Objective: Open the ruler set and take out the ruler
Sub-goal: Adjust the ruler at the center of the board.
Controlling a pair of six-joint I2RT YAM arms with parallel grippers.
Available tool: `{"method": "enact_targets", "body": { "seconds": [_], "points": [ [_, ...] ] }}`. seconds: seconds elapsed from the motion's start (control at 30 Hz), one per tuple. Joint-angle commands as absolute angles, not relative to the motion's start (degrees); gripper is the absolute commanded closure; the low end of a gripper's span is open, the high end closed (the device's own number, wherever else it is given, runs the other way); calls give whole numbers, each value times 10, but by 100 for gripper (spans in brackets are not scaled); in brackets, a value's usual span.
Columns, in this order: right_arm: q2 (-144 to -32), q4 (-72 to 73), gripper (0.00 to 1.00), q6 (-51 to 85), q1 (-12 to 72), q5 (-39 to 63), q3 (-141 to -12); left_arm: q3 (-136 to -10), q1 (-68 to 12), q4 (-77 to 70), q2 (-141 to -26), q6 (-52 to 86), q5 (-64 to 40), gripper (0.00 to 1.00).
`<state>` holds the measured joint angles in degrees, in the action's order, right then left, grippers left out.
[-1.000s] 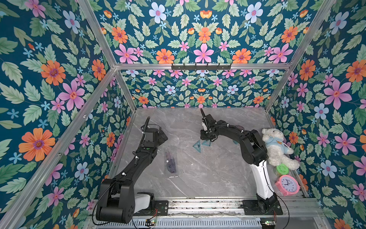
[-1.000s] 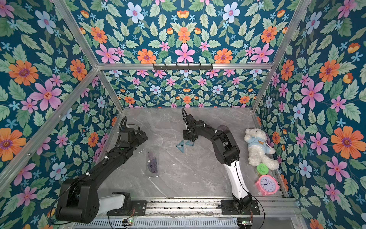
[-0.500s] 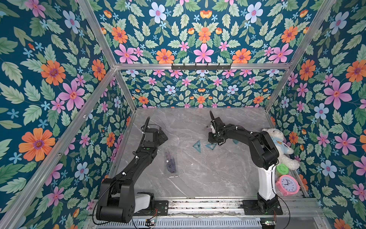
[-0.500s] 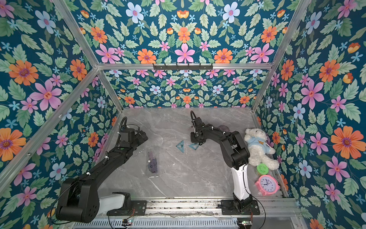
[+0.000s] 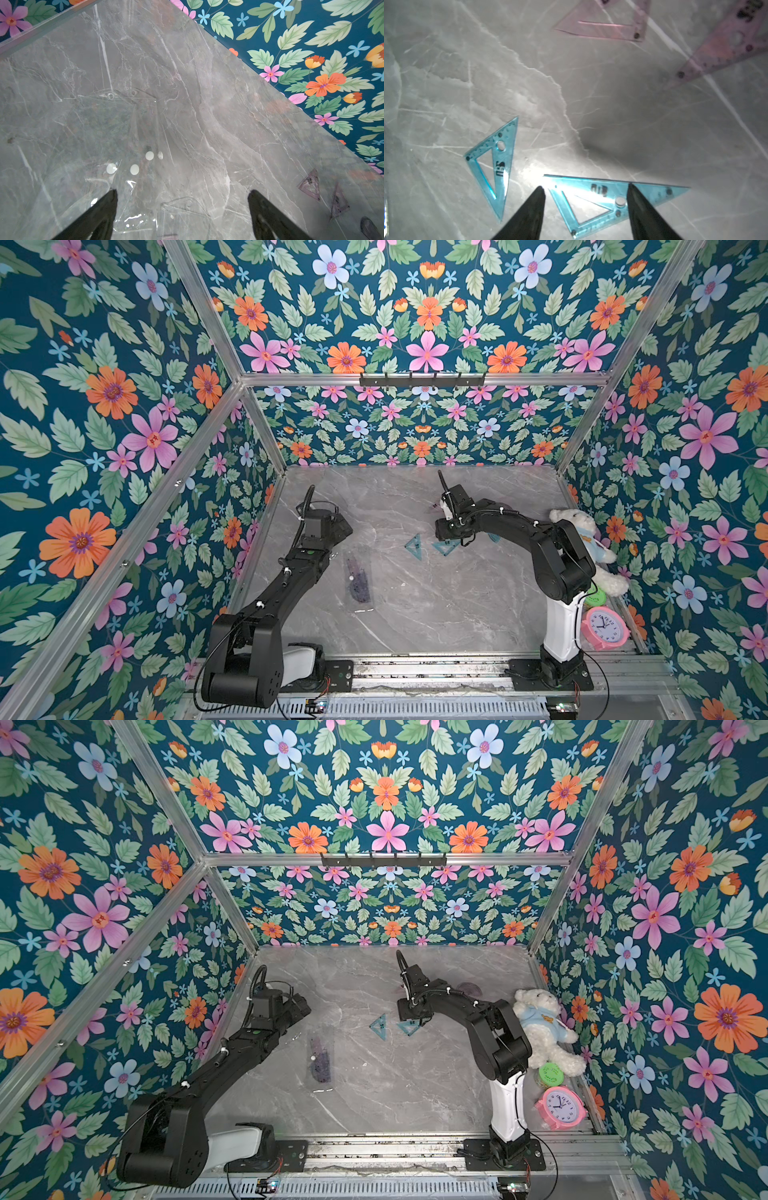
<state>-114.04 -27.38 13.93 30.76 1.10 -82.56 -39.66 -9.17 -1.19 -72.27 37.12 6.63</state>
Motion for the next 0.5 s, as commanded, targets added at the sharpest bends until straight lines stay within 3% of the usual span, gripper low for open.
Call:
{"method": "enact_targets", "body": {
  "seconds": [0.0, 0.17, 0.47],
  "points": [
    [-1140, -313, 29, 83, 331, -43, -834, -396, -91, -20, -719, 371, 69, 1],
    [-1150, -375, 25, 136, 341, -85, -849, -394, -91, -22, -718, 370, 69, 1],
    [-1150, -395, 22, 208, 355, -47, -833, -392, -91, -28, -721, 374, 65, 1]
  ]
}}
